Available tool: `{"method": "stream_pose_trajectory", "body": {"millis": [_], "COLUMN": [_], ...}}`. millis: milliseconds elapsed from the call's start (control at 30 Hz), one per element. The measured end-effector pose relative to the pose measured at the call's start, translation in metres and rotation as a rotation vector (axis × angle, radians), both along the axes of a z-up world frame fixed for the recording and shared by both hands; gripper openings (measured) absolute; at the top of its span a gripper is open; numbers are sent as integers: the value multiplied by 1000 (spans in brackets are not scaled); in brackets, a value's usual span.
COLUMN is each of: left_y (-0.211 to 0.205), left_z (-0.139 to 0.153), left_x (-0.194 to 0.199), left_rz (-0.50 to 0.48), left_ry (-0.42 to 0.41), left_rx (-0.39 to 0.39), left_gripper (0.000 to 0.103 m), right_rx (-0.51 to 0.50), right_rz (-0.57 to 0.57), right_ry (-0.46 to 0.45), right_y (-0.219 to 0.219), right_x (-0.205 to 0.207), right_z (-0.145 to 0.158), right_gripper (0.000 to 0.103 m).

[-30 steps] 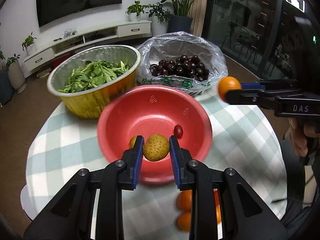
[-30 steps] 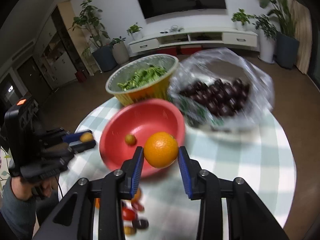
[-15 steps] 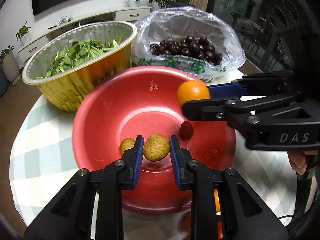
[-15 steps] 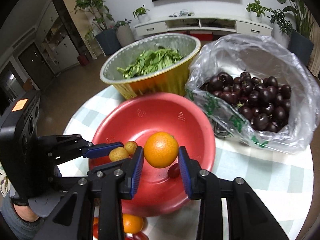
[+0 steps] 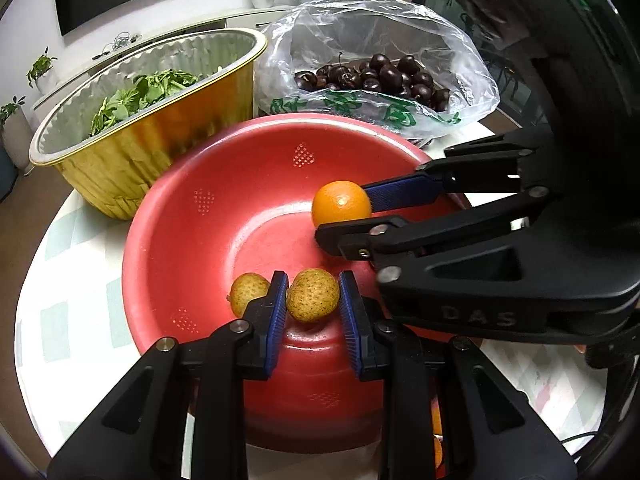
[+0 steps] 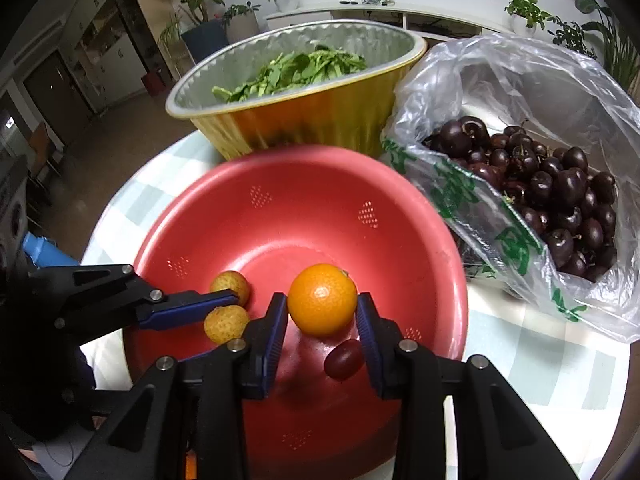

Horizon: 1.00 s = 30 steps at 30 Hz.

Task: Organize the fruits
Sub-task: 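Carry the orange and brown fruit over the red bowl and open both tools, then withdraw both open tools from the bowl back toward the fruit pile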

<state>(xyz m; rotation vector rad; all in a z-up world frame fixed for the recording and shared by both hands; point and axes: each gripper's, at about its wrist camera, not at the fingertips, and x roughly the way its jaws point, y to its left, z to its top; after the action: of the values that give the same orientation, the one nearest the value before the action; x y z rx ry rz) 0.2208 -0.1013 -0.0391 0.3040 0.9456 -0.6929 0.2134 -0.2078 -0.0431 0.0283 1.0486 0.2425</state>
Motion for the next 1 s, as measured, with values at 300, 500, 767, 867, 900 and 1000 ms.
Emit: {"method": "stream_pose_trajectory", "body": {"millis": [300,500,767,867,900,1000], "left_y": [-2,3,27,47,52,69], "left_z": [-1,12,39,52,54,56], "left_x": [-3,-13,-49,-73,-79,-103], "left_rz": [-7,3,25,69,79,122], "left_ry": [-12,-51,-98,-129,-132,-145], "left_rx": [12,-8,-43,-77,-80,-87], "left_gripper": [34,78,90,95,96,96], "right_rx": [-62,-37,-37,-58,-65,-106], "right_rz": [3,-10,-21,-37,-51,-97], "right_ry": [-5,-21,-128,-189,-202,-197], "right_y": [8,5,-4,-5,-5,-4], "right_x": [8,2,-40,-74,-85,-115], "right_z": [-4,5,38,52,55,56], "right_gripper": [39,50,59,71,73,77]}}
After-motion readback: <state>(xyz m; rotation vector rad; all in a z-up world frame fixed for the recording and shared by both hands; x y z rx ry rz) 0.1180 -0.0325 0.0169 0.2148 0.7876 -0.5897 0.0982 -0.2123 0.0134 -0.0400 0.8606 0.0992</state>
